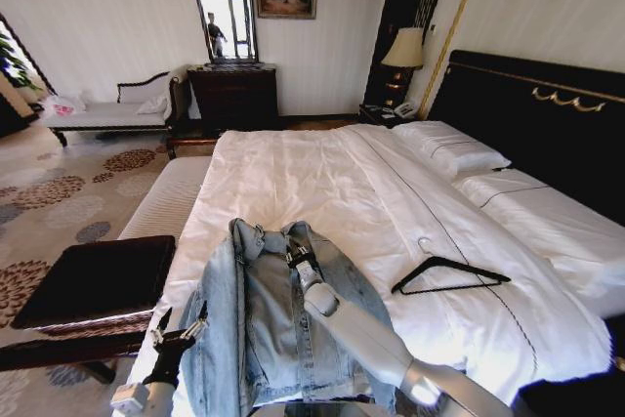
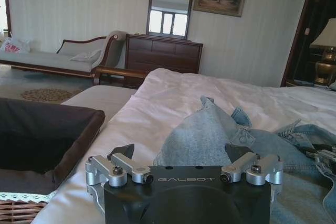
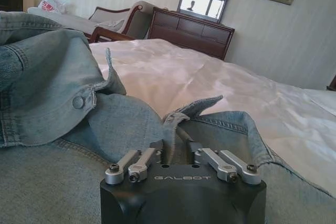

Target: Pick up the clothes from the bed and hang them on the clothes hanger.

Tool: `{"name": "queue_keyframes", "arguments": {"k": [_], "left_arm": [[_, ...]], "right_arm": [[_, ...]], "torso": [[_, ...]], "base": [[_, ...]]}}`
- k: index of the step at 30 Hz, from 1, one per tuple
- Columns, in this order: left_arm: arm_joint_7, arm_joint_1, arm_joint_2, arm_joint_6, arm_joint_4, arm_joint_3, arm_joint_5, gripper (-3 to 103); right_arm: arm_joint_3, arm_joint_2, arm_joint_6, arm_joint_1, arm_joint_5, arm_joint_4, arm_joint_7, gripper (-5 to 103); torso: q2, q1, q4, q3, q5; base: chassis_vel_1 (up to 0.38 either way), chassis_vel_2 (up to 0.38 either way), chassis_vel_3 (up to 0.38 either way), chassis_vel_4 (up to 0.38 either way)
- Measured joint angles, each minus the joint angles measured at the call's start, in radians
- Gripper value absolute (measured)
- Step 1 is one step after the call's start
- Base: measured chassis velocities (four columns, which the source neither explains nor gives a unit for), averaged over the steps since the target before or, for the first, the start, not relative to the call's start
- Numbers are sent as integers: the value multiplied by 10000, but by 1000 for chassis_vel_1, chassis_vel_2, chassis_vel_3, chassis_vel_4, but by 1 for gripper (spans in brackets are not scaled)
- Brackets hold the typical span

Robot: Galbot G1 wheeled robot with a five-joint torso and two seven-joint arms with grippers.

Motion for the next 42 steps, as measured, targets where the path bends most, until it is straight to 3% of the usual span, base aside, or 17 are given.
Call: {"name": "queue_keyframes", "arguments": {"k": [6,22,40,42], "left_arm": [[-8,10,-20,4,-6,-2,-10,99],[-29,-14,-21,47,-45,37,-19,99],[-1,-128,197,291,-37,345,-16,99],[4,-147,251,356,-9,410,-26,99]], "right_arm": [[289,-168,-98,90,677,445,192,2],[1383,-1018,-679,266,2335,848,494,0],[1775,-1140,-894,10,2324,223,468,-3],[1758,-1240,-892,-19,2300,327,404,1]], "torso": [[0,0,1,0,0],[0,0,1,0,0],[0,1,0,0,0],[1,1,1,-1,0]], "base": [[0,0,0,0],[0,0,0,0],[0,0,0,0],[0,0,0,0]]}}
